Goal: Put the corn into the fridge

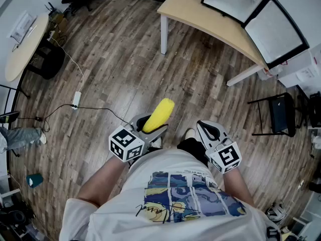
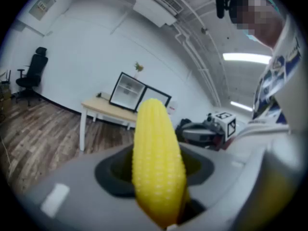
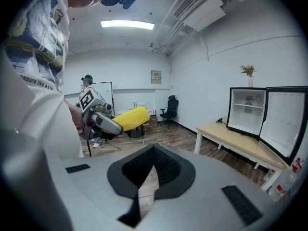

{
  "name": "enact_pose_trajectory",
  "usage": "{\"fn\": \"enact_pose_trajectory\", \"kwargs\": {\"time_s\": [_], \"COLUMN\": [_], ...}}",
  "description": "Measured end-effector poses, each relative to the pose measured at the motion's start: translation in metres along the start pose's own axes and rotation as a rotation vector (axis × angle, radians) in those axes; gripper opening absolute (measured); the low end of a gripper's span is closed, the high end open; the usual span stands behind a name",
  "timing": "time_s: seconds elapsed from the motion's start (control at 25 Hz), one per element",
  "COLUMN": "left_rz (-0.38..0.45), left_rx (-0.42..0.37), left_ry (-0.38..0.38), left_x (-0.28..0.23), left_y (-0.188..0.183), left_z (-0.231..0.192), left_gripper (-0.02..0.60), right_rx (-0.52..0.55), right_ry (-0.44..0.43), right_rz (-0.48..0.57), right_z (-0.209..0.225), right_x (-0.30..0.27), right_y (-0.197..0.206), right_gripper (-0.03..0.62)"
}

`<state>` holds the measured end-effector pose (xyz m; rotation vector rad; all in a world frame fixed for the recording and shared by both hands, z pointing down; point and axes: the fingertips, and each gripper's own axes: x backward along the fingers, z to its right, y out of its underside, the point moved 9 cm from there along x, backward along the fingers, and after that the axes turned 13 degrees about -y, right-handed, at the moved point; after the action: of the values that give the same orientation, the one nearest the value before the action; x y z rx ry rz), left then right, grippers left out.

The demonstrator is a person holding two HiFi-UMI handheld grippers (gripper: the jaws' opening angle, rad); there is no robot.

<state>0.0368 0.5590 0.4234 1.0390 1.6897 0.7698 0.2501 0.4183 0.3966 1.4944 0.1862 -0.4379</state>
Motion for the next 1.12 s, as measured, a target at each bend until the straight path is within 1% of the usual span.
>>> {"fn": "enact_pose_trajectory", "kwargs": {"time_s": [0.12, 0.24, 0.4, 0.52, 0.68, 0.88, 0.96, 1.12], "left_rz": [-0.021, -0.022, -0.01, -0.022, -0.043, -0.038, -0.052, -0.075], "left_rx": [0.005, 0.005, -0.01, -0.048, -0.077, -0.106, -0.108, -0.125], "left_ry": [0.022, 0.033, 0.068, 0.087, 0.083, 0.077, 0.074, 0.091], "left_x": [-0.002, -0.02, -0.068, -0.107, -0.154, -0.206, -0.223, -0.262], "left_y": [0.006, -0.003, -0.034, -0.06, -0.09, -0.123, -0.132, -0.152], "left_z": [-0.01, -0.016, -0.006, -0.004, -0.002, 0.0, -0.003, -0.02], "left_gripper": [0.233, 0.233, 0.233, 0.233, 0.233, 0.233, 0.233, 0.233], "right_rx": [-0.021, -0.042, -0.04, -0.035, -0.034, -0.039, -0.064, -0.108], "right_ry": [0.014, 0.012, 0.027, 0.041, 0.061, 0.094, 0.104, 0.144], "right_rz": [-0.003, -0.004, -0.009, 0.017, 0.039, 0.069, 0.068, 0.082], "right_z": [-0.005, 0.011, 0.057, 0.097, 0.145, 0.198, 0.212, 0.243], "right_x": [-0.004, -0.01, -0.005, 0.002, 0.019, 0.042, 0.044, 0.039], "right_y": [-0.005, -0.007, -0.008, -0.012, -0.013, -0.008, -0.005, 0.001], "right_gripper": [0.011, 0.011, 0.011, 0.011, 0.011, 0.014, 0.097, 0.092]}}
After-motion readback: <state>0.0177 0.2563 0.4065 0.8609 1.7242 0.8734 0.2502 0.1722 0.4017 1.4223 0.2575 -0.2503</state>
